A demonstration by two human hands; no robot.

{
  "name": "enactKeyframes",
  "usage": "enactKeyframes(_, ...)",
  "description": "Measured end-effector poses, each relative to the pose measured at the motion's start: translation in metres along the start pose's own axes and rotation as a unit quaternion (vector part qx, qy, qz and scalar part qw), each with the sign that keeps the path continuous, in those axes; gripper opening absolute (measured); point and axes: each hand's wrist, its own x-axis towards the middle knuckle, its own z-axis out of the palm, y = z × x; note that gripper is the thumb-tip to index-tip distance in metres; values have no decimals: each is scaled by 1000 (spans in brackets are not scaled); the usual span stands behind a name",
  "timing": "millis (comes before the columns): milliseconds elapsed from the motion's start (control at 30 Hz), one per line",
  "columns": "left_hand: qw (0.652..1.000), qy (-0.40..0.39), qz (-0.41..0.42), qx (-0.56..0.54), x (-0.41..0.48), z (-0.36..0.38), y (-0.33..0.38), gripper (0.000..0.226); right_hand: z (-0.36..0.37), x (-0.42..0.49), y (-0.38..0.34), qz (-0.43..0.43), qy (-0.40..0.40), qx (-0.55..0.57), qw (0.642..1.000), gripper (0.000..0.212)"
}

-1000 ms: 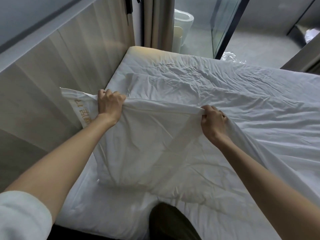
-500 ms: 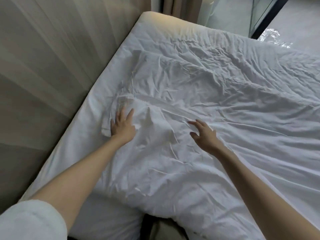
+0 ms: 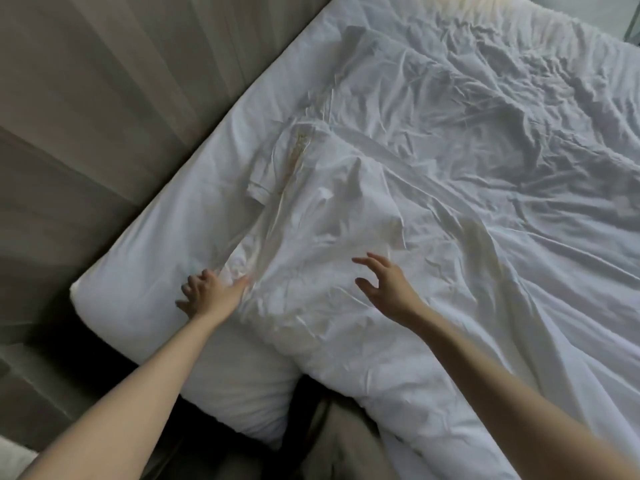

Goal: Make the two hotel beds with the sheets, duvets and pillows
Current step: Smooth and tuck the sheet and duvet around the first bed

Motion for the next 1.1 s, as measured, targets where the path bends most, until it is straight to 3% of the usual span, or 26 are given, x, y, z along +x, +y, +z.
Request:
enactKeyframes(67, 998, 41, 31, -28, -2, 3, -15, 63, 23, -13, -10, -11, -38, -16, 999, 46)
enactKeyframes(167, 978, 117, 171, -38, -1, -7, -31, 32, 51, -31, -21, -30, -76, -36, 996, 48)
enactKeyframes(267, 949, 170, 246, -97, -10, -32, -29, 33, 62, -41, -34, -57, -80, -27, 995, 46)
enactKeyframes(400, 931, 178, 174, -267, -9, -79, -10, 37, 56, -41, -54, -101, -40, -4, 994, 50)
enactKeyframes(467, 946, 166, 99, -260, 7, -84, -19, 34, 52, -33, -55, -103, -44, -17, 994, 51)
enactKeyframes(567, 964, 118, -59, -232, 29, -71, -58, 25, 49, -27, -47, -46, -122, -82, 988, 53)
enactKeyframes(600, 969, 112, -73, -209, 33, -67, -69, 24, 50, -29, -44, -35, -142, -95, 985, 54)
enactKeyframes(700, 982, 54, -1, -180, 30, -55, -85, 20, 58, -38, -49, -48, -154, -116, 980, 54)
enactKeyframes(800, 971, -25, 21, -237, 7, -32, -80, 44, 74, -45, -71, -78, -147, -126, 978, 52)
enactKeyframes(867, 975, -55, 14, -217, -6, -14, -78, 59, 90, -47, -87, -104, -140, -146, 974, 53)
enactKeyframes(967, 978, -13, 1, -208, -7, 10, -84, 64, 116, -45, -106, -116, -133, -188, 966, 59)
enactKeyframes(1100, 979, 55, 31, -191, 8, 21, -91, 35, 150, -39, -113, -108, -119, -298, 941, 65)
